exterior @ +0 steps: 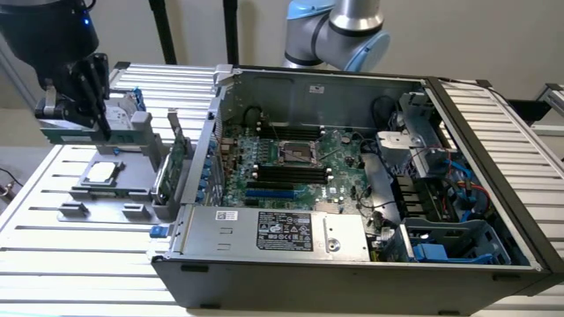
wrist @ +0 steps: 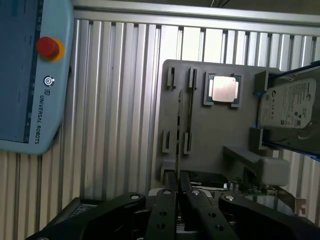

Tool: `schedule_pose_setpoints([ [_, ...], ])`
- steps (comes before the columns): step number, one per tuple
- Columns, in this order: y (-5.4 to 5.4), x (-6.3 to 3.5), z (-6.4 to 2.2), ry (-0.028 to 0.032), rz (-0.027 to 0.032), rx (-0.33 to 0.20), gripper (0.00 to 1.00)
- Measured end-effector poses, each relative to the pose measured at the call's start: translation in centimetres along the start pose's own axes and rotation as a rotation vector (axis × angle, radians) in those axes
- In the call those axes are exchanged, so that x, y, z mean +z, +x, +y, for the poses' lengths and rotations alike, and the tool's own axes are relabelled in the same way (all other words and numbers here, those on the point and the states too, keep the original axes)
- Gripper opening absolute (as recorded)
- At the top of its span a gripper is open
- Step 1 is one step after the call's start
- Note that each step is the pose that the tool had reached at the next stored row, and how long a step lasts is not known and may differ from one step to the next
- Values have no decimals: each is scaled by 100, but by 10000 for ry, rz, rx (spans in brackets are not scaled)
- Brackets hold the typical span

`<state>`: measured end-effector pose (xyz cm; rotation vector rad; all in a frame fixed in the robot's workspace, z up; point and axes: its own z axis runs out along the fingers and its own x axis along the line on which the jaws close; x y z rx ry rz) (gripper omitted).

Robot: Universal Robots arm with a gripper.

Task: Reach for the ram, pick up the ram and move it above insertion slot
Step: 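Pick up the ram and move it above insertion slot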

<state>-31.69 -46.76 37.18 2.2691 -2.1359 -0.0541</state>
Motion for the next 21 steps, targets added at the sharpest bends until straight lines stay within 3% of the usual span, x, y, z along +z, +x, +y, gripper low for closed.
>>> schedule_pose_setpoints([
  [7,11,-132,-192,4,-90,-35,13],
  [21,37,-214,-626,17,-293,-84,13],
])
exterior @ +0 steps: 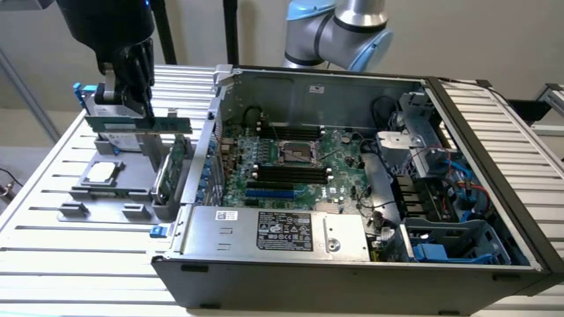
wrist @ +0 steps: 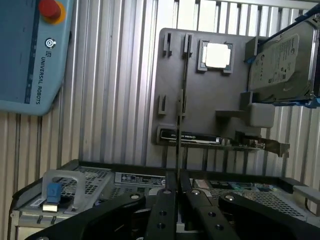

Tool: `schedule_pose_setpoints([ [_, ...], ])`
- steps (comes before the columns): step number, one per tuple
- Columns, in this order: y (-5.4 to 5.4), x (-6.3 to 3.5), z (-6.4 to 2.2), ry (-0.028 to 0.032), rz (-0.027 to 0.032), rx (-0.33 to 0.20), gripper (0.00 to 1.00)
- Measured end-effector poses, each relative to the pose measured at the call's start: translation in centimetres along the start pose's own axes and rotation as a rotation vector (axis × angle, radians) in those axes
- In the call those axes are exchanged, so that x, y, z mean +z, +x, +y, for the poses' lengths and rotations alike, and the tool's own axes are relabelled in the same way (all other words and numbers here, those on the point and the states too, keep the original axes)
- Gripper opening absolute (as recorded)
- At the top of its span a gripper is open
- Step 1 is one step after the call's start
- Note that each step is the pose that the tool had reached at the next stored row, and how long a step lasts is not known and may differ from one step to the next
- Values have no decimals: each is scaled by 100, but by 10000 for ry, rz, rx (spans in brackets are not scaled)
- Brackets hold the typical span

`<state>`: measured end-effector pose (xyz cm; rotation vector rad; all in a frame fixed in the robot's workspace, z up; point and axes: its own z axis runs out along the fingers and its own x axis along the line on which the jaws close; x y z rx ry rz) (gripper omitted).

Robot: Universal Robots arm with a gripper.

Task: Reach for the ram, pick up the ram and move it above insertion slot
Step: 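Pick up the ram and move it above insertion slot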

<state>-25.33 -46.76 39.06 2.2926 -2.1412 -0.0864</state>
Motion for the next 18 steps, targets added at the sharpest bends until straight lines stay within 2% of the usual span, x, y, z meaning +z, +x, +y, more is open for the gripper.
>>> schedule_pose_setpoints([
  [10,20,-30,-308,11,-185,-30,13],
  [18,38,-43,-614,20,-303,-39,13],
])
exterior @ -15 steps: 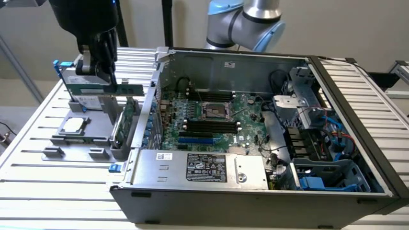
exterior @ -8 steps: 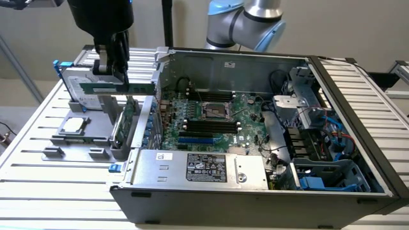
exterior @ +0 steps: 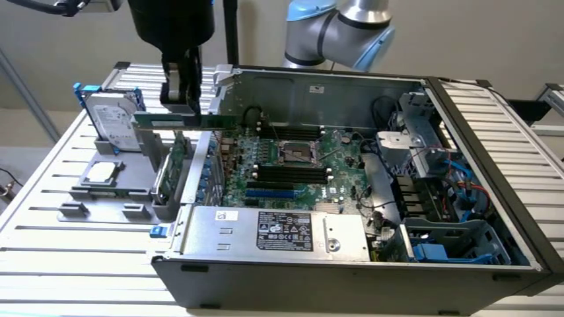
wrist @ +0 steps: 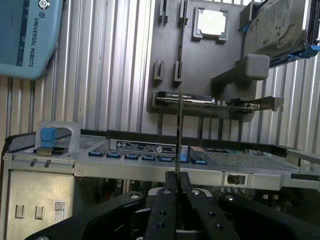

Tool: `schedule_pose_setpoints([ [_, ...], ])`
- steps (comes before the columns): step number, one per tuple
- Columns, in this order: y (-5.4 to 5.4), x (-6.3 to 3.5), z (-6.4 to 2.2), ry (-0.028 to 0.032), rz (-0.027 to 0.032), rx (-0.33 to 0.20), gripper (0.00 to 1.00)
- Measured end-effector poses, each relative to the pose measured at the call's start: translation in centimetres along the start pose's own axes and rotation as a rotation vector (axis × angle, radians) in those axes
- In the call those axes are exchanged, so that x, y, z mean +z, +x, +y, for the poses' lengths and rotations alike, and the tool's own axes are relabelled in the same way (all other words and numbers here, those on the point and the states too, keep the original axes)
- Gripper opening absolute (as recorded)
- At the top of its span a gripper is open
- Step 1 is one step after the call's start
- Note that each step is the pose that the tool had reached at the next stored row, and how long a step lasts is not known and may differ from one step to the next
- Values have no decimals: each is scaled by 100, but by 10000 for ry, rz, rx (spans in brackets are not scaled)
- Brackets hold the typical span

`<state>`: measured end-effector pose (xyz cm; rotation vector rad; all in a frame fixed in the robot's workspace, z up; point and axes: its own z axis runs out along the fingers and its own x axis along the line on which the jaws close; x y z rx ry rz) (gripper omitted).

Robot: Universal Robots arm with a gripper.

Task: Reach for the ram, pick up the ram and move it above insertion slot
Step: 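Pick up the ram and move it above insertion slot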

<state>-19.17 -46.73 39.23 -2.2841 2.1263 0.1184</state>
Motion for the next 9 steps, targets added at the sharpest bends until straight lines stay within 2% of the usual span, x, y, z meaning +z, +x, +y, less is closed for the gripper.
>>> schedule_pose_setpoints([
  [9,13,-15,-357,4,-72,-8,13],
])
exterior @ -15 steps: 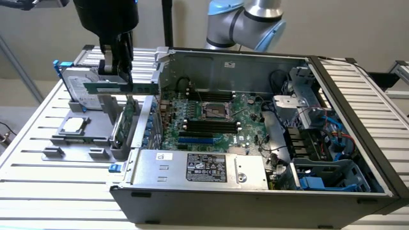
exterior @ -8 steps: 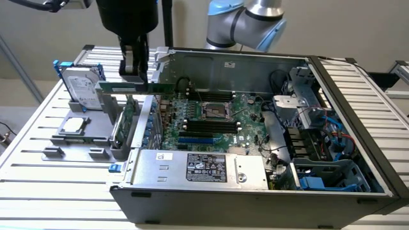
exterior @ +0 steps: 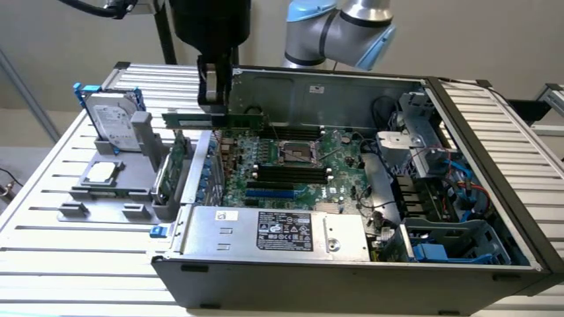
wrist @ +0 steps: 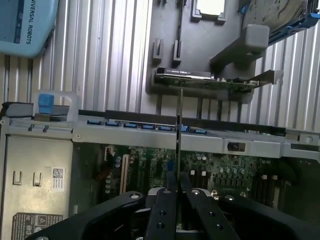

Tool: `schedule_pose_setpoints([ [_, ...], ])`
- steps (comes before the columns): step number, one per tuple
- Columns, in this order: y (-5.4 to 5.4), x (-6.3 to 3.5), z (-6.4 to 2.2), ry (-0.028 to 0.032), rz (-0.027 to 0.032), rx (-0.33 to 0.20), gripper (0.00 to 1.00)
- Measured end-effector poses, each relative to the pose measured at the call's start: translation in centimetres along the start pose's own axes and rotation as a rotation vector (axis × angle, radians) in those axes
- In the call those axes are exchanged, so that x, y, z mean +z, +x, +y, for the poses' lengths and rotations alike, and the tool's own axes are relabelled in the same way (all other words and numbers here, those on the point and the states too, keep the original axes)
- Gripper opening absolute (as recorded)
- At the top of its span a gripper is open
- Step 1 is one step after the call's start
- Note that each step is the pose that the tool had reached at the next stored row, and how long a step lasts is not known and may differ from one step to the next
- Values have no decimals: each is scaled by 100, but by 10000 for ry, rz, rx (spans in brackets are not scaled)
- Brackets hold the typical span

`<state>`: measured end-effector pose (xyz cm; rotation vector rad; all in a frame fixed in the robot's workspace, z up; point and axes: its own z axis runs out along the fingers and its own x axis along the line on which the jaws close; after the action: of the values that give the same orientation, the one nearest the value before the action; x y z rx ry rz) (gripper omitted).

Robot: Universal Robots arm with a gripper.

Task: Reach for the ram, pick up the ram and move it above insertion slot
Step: 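Pick up the ram and move it above insertion slot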

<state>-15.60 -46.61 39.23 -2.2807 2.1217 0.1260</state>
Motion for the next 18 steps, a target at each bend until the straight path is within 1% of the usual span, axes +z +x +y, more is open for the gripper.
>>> schedule_pose_setpoints([
  [3,-7,-4,-115,0,-4,1,13],
  [5,-31,-3,-176,0,-4,0,13],
  [18,-367,33,-493,1,-4,1,13],
])
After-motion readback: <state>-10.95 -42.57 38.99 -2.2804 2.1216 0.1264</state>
